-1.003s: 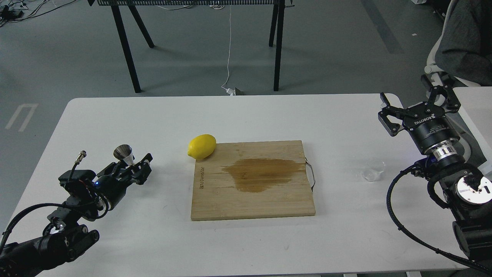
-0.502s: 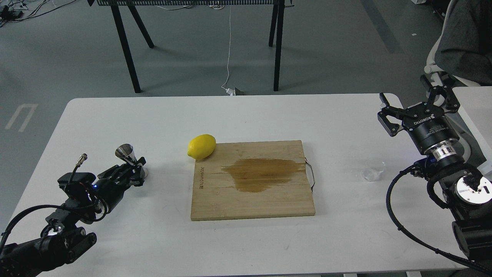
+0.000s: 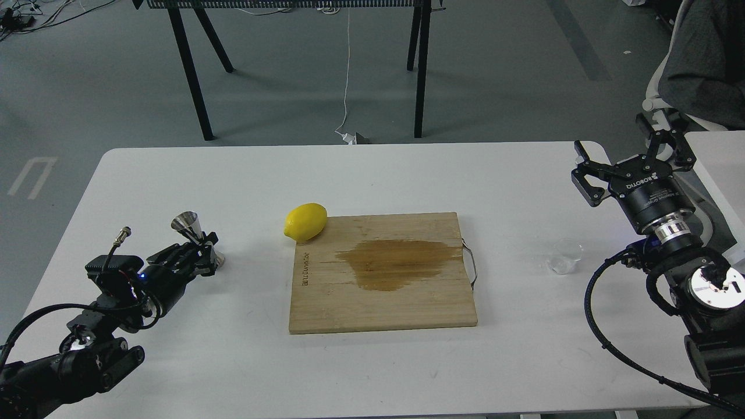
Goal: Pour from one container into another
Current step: 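Lift the jigger with the left gripper and carry it over the board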
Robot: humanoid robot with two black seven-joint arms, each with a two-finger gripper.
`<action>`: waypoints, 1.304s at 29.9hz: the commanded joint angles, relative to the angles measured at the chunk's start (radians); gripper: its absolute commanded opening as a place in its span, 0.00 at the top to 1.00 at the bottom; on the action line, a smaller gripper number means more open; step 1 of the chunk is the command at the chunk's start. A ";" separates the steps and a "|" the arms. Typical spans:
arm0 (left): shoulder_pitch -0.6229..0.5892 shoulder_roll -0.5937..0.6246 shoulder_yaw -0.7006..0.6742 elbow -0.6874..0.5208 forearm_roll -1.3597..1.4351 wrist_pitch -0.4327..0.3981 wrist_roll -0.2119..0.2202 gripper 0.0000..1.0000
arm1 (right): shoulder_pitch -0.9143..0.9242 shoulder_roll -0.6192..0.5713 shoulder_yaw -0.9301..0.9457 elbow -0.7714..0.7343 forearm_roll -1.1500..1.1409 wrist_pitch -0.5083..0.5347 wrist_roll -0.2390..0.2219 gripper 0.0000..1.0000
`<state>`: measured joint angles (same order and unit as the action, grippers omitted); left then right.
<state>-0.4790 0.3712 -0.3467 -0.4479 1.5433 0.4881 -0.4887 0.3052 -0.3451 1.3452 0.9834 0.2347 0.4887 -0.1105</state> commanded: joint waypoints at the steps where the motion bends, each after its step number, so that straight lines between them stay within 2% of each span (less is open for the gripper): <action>1: -0.026 0.006 0.000 0.000 -0.003 0.001 0.000 0.91 | 0.000 0.000 0.002 0.000 0.000 0.000 0.000 0.01; 8: -0.088 0.005 -0.002 -0.005 -0.005 0.001 0.000 0.92 | 0.000 0.000 0.002 -0.002 0.000 0.000 0.000 0.01; 13: -0.197 -0.003 0.015 -0.012 -0.003 0.001 0.000 0.92 | 0.009 0.003 -0.003 -0.009 -0.002 0.000 0.000 0.01; 17: -0.300 -0.017 0.064 -0.014 -0.003 -0.034 0.000 0.92 | 0.032 0.003 -0.001 -0.017 -0.005 0.000 0.000 0.01; 24: -0.449 -0.149 0.188 -0.015 -0.002 -0.052 0.000 0.92 | 0.086 0.003 -0.012 -0.069 -0.006 0.000 -0.006 0.01; 29: -0.486 -0.270 0.279 -0.012 0.003 -0.077 0.000 0.91 | 0.110 0.000 -0.017 -0.094 -0.008 0.000 -0.011 0.01; 33: -0.486 -0.359 0.288 -0.014 0.007 -0.077 0.000 0.91 | 0.118 -0.002 -0.046 -0.094 -0.008 0.000 -0.011 0.01; 39: -0.455 -0.371 0.393 -0.011 0.041 -0.065 0.000 0.91 | 0.117 -0.015 -0.055 -0.111 -0.008 0.000 -0.011 0.01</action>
<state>-0.9548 0.0029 -0.0017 -0.4600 1.5758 0.4133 -0.4888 0.4238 -0.3539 1.2947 0.8845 0.2270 0.4887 -0.1213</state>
